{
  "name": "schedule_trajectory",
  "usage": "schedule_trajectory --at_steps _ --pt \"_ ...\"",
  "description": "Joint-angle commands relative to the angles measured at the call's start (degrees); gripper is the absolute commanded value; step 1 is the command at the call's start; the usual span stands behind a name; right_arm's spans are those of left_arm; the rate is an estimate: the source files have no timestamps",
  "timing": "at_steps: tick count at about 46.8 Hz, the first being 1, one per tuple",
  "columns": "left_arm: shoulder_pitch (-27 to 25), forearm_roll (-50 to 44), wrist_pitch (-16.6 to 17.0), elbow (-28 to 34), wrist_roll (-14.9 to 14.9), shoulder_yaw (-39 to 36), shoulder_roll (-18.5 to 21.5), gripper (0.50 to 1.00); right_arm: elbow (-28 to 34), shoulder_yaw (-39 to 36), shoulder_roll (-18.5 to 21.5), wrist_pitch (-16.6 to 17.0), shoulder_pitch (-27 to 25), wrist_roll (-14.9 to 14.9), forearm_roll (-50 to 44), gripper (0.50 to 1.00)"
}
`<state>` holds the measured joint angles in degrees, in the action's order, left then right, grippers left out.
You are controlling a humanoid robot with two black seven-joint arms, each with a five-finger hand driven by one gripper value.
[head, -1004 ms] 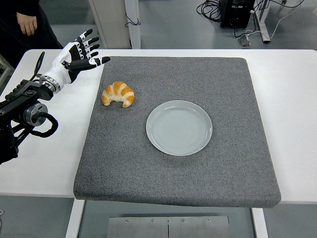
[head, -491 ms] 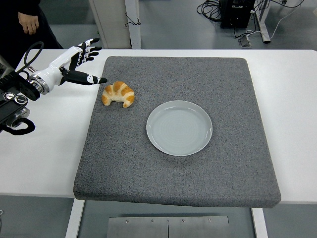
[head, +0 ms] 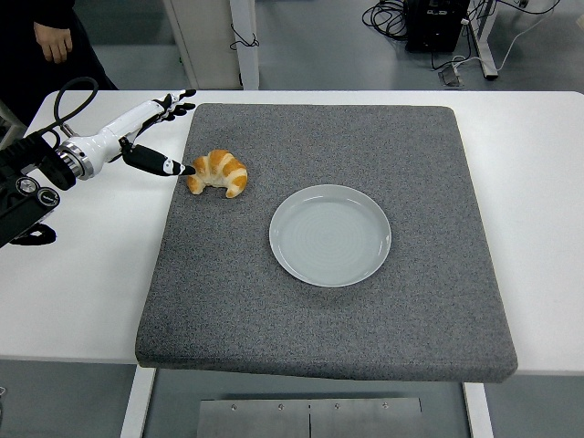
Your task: Place the bread on the plate
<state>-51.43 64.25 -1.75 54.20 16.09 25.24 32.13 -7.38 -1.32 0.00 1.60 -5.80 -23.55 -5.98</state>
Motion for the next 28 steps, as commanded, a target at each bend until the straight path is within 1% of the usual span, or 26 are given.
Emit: schedule_trajectory --at_steps 1,11,28 --pt "-0.3 3.2 0.0 0.2 -0.1 0.0 0.0 0.966 0.0 0.0 0.0 0.0 0.0 0.0 0.0 1.0" --pt "-0.9 12.4 0.0 0.2 -0.1 0.0 -0.1 0.968 0.0 0.0 0.0 0.0 0.0 0.0 0.0 1.0" --pt "-1.4 20.6 0.0 0.1 0.0 0.0 -1.9 0.968 0.0 0.0 0.0 0.0 0.0 0.0 0.0 1.0"
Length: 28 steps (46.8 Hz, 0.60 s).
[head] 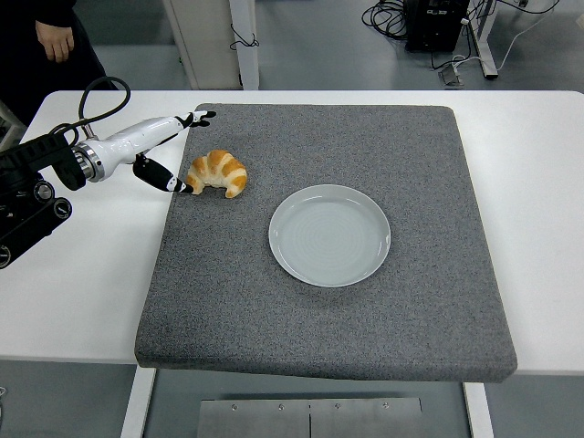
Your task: Place the bread on the plate
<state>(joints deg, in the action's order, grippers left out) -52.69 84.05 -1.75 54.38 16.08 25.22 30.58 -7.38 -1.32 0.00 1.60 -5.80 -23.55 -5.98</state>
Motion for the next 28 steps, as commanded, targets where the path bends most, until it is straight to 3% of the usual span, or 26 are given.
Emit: schedule_trajectory --at_steps 1,10,18,28 --pt "-0.2 1.1 0.0 -0.1 0.0 -0.1 -0.3 0.968 0.0 0.0 0.0 0.0 0.0 0.0 0.0 1.0" --pt "-1.6 2.9 0.5 -0.8 0.0 -3.2 -1.5 0.968 0.0 0.0 0.0 0.0 0.0 0.0 0.0 1.0" --pt "-2.9 2.8 4.9 -2.3 0.0 -8.7 -3.0 0.966 0.0 0.0 0.0 0.1 0.0 0.0 0.0 1.0" --pt "-3.7 2.4 5.2 -4.4 0.0 -9.0 -4.0 0.966 0.0 0.0 0.0 0.0 0.0 0.0 0.0 1.0"
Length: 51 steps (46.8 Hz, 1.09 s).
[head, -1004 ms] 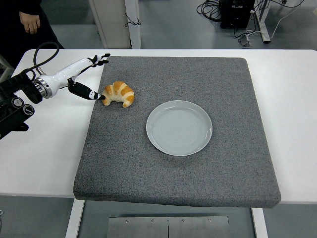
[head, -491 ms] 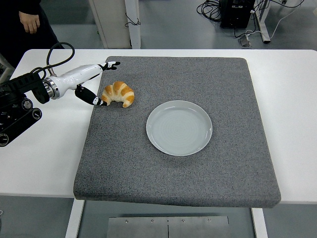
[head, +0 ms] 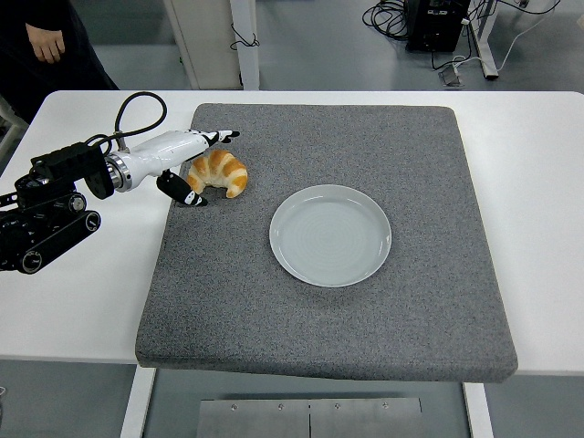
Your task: Place the bread on the plate
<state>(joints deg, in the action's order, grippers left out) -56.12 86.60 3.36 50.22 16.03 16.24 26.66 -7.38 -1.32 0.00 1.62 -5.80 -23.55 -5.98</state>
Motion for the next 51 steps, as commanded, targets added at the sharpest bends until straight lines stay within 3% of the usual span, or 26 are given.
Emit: schedule_trajectory --at_steps 1,34,44,51 --pt "-0.4 -0.1 0.1 -0.3 0.1 0.0 0.0 0.966 0.0 0.0 0.0 0.0 0.0 0.0 0.0 1.0" --pt "-0.6 -0.4 3.3 -4.7 0.0 -0.2 -4.2 0.958 0.0 0.0 0.0 0.0 0.0 0.0 0.0 1.0" --pt "-0.7 -0.5 3.3 -6.6 0.1 -1.8 -5.1 0.921 0.0 0.0 0.0 0.1 0.0 0.0 0.0 1.0" --pt "-0.7 -0.5 3.3 -6.8 0.1 -2.3 -5.3 0.853 0.0 0.0 0.0 0.1 0.0 0.0 0.0 1.0"
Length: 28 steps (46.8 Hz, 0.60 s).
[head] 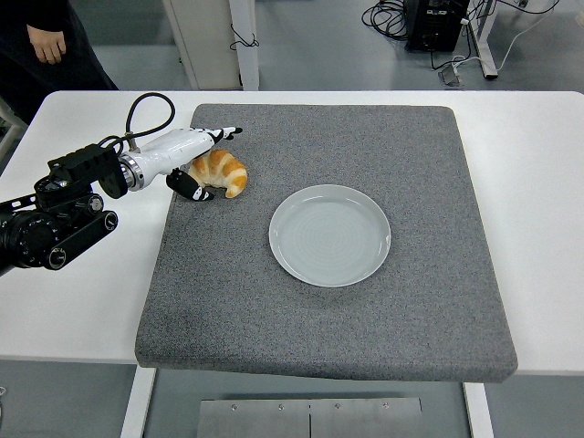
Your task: Place the bread on the plate
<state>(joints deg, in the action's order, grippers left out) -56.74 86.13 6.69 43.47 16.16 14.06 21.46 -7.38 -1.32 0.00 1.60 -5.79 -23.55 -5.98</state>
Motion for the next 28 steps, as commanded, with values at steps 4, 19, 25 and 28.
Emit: schedule_trajectory --at_steps 4,19,25,28 --pt "0.0 0.0 0.0 -1.1 -0.1 -0.1 -1.1 0.825 0.0 0.0 0.0 0.1 0.0 0.0 0.0 1.0" --pt "0.0 -1.4 -0.1 -2.7 0.0 -0.2 -2.0 0.763 0.0 0.0 0.0 0.1 0.0 0.0 0.0 1.0" --pt "-0.2 -1.5 -0.2 -2.7 0.1 -0.2 -2.0 0.712 0.0 0.0 0.0 0.0 0.0 0.0 0.0 1.0" --pt "-0.4 -1.5 -0.2 -2.7 0.0 -0.2 -2.0 0.675 0.0 0.0 0.0 0.0 0.0 0.0 0.0 1.0"
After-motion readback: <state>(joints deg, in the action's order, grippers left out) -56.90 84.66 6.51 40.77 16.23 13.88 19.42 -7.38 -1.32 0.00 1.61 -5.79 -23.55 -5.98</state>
